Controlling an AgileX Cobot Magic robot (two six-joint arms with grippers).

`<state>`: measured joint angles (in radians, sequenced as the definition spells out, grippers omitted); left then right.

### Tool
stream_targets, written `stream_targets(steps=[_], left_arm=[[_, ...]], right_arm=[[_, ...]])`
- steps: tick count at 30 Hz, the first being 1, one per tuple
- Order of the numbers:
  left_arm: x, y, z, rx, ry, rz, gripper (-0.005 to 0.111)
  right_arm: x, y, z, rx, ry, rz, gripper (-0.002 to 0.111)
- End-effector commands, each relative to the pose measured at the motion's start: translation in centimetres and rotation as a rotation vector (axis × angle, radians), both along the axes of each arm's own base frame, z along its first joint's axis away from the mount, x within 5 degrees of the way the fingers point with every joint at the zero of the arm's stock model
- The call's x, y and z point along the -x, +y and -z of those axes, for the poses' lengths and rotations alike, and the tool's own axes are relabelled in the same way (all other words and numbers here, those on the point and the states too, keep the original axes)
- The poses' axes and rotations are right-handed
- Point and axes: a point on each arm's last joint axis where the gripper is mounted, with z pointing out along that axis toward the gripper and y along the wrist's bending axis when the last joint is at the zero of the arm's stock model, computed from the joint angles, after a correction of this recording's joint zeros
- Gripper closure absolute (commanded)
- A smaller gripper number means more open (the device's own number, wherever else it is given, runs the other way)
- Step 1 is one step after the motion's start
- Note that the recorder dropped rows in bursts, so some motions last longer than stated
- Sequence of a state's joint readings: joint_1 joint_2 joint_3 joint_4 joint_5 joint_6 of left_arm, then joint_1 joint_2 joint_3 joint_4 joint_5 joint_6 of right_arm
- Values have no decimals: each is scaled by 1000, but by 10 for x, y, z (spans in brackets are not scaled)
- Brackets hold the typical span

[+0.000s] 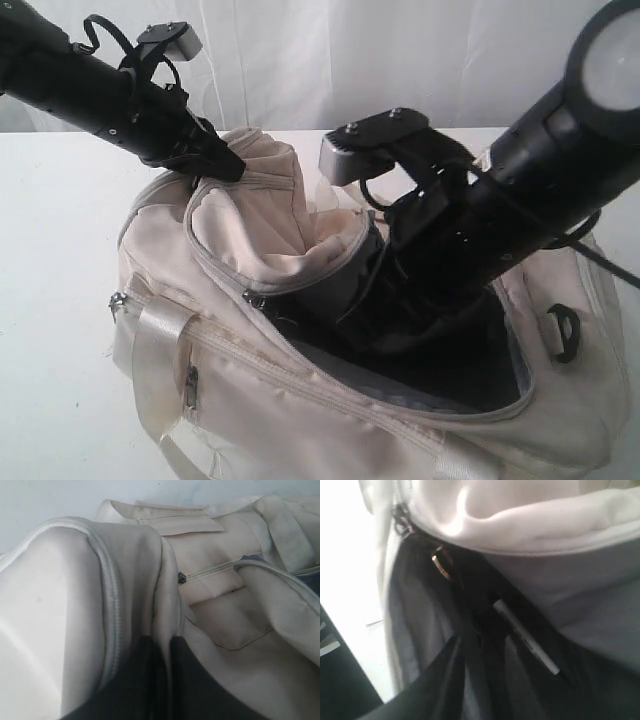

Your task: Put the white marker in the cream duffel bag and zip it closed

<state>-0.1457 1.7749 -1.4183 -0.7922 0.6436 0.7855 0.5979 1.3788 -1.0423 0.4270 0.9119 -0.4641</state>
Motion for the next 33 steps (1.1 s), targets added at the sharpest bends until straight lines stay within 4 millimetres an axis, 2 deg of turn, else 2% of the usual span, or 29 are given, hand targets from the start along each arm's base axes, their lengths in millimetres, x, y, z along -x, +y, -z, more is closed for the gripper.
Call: stream_targets(steps=[1, 7, 11, 14, 19, 25, 33], left_arm=[[2, 1, -4, 14, 2, 7, 107], [1, 1, -4, 14, 0, 5, 107], [1, 1, -4, 13, -2, 2, 107], [1, 1, -4, 13, -3, 4, 107], [0, 1, -4, 11, -10, -1, 107], [-1, 2, -4, 5, -26, -7, 107], [-2, 2, -5, 3, -33, -13, 107]], right_arm=[[-13, 8, 20, 16, 2, -20, 80], [-22, 22, 31, -60, -5, -54, 79], [-22, 33, 38, -147, 54, -99, 67], [-23, 38, 38, -197, 67, -104, 63], [-17, 41, 33, -262, 130, -109, 63], [-8, 40, 24, -292, 192, -132, 63], [1, 27, 17, -242, 217, 11, 63]])
